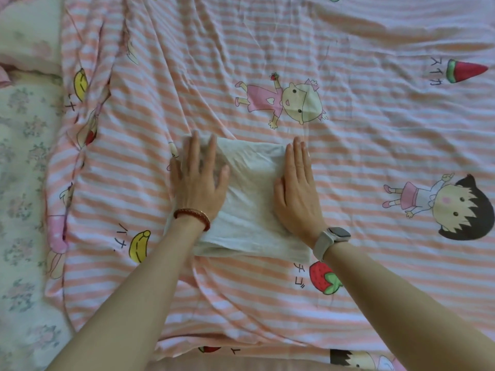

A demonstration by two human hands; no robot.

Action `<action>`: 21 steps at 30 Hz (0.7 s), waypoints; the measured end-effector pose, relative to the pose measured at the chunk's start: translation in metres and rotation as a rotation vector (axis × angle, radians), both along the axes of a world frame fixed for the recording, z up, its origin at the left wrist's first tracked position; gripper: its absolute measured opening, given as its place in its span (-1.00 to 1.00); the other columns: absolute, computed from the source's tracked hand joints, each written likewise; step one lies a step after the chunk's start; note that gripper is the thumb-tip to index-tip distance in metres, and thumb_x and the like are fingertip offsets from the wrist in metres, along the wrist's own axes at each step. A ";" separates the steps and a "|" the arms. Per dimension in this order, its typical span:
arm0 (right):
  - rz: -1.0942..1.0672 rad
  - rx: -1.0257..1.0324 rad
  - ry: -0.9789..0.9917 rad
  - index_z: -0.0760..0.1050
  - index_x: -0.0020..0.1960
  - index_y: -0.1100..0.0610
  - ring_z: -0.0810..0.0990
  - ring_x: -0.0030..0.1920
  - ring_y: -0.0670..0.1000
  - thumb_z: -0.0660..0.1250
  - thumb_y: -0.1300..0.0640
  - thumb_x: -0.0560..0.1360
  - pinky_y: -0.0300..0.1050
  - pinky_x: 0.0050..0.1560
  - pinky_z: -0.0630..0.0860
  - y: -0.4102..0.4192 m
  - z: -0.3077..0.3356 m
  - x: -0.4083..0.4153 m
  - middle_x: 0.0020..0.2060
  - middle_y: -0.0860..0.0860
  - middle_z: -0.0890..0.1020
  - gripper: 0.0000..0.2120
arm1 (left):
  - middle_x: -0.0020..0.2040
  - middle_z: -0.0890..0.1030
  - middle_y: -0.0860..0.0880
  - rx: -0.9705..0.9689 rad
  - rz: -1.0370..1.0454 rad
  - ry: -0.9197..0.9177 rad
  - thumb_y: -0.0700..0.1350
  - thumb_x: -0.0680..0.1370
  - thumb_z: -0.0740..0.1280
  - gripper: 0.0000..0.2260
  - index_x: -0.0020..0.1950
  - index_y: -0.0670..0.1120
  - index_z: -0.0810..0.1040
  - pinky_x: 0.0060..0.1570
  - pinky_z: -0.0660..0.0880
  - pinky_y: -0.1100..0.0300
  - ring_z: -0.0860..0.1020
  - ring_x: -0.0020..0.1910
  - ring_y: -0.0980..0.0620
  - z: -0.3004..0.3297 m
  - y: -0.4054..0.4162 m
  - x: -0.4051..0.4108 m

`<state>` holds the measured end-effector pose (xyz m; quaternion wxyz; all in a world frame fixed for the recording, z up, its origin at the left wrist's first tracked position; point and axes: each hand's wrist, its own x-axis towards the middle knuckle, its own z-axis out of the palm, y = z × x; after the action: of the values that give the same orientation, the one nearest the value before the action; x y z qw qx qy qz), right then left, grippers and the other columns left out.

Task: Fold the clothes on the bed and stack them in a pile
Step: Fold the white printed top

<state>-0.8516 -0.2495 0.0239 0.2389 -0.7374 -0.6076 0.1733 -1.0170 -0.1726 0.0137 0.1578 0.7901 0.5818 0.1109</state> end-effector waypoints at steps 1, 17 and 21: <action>0.012 -0.012 0.011 -0.05 0.46 0.34 -0.11 0.48 0.10 0.05 0.30 0.54 0.06 0.50 -0.11 0.000 -0.002 0.000 0.45 0.14 -0.08 -0.46 | 0.52 0.06 -0.20 0.006 0.109 -0.080 0.08 0.56 0.18 -0.44 0.51 -0.04 0.12 0.42 0.01 -0.11 0.02 0.50 -0.20 0.003 0.008 0.000; 0.092 -0.187 -0.076 -0.27 0.45 0.06 -0.31 0.46 -0.08 -0.18 -0.08 0.56 0.01 0.45 -0.36 0.003 -0.011 -0.004 0.44 -0.04 -0.25 -0.46 | -0.08 0.42 0.00 -0.139 0.349 -0.479 -0.04 0.59 0.23 -0.68 0.22 -0.22 0.31 -0.37 0.30 0.34 0.41 -0.20 0.03 0.029 0.053 -0.032; 0.089 -0.301 -0.212 -0.34 0.44 -0.01 -0.37 0.44 -0.09 -0.11 -0.09 0.61 0.07 0.43 -0.38 0.004 -0.032 -0.004 0.44 -0.07 -0.30 -0.46 | 0.01 0.44 0.08 -0.463 0.599 -0.584 0.09 0.55 0.26 -0.60 0.28 -0.11 0.33 -0.21 0.37 0.38 0.44 -0.10 0.14 0.018 0.052 -0.050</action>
<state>-0.8553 -0.2454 -0.0080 0.0528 -0.7513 -0.6286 0.1939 -1.0671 -0.1205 0.0313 0.4475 0.4675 0.7248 0.2363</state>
